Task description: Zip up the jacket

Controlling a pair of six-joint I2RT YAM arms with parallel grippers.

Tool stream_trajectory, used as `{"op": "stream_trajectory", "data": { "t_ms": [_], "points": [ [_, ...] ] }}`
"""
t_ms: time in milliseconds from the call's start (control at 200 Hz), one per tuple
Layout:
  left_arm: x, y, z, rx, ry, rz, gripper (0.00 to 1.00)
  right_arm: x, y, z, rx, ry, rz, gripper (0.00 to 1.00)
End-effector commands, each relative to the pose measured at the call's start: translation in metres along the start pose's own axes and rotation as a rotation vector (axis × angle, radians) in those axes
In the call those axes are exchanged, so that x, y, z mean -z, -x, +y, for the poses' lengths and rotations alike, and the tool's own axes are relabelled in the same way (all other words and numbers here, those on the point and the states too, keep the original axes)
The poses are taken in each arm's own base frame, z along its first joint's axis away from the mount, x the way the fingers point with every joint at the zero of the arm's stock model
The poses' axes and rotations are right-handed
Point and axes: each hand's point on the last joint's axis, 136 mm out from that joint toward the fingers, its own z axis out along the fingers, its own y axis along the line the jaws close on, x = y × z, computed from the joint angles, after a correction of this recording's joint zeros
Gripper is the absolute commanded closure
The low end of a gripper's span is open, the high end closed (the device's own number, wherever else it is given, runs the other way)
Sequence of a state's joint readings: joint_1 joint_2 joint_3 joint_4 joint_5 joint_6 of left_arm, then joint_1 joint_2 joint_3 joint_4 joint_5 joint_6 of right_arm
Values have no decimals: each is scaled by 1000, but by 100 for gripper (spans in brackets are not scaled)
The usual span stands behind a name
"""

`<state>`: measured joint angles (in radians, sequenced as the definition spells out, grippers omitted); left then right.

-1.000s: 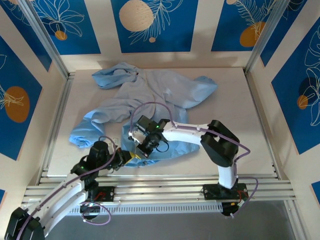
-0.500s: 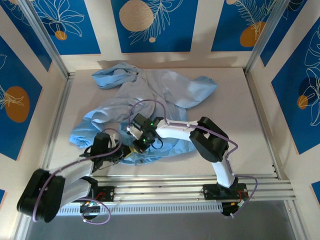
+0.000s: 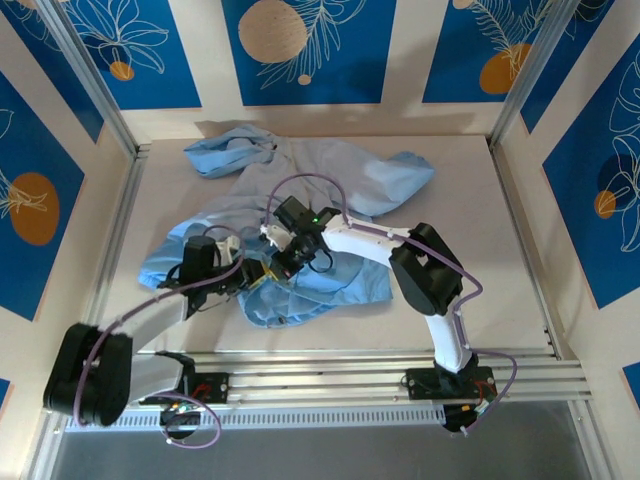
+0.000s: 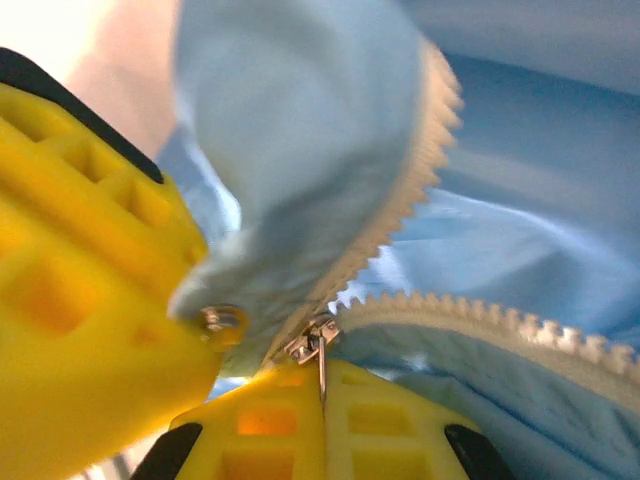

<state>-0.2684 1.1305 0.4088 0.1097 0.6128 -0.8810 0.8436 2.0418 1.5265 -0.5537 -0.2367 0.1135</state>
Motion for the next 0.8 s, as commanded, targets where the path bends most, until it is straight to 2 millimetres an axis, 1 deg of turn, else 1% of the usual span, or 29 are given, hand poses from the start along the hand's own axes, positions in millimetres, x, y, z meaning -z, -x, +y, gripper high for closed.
{"op": "stream_trajectory", "data": {
  "t_ms": [0,40,85,190,330,430,500,585,690,795],
  "points": [
    [19,-18,4,16,42,18,69,13,-1,32,-2,177,-19,100],
    [27,-22,6,29,65,8,65,14,-1,36,-14,207,-22,100],
    [36,-25,6,41,81,-14,63,13,-1,40,-28,234,-22,100],
    [53,-36,9,91,97,-54,62,13,-2,46,-40,273,-16,100],
    [61,-49,13,140,91,-89,64,13,-5,47,-46,267,-8,100],
    [62,-52,13,160,66,-114,62,14,-6,48,-45,260,-7,100],
    [61,-50,7,179,28,-130,58,14,-8,50,-47,248,-5,100],
    [59,-46,-1,174,3,-146,57,13,-12,52,-52,233,0,100],
    [51,-44,-6,179,-12,-144,56,13,-15,51,-65,200,2,100],
    [41,-43,-8,191,-21,-146,51,13,-16,50,-73,160,-5,100]
  ]
}}
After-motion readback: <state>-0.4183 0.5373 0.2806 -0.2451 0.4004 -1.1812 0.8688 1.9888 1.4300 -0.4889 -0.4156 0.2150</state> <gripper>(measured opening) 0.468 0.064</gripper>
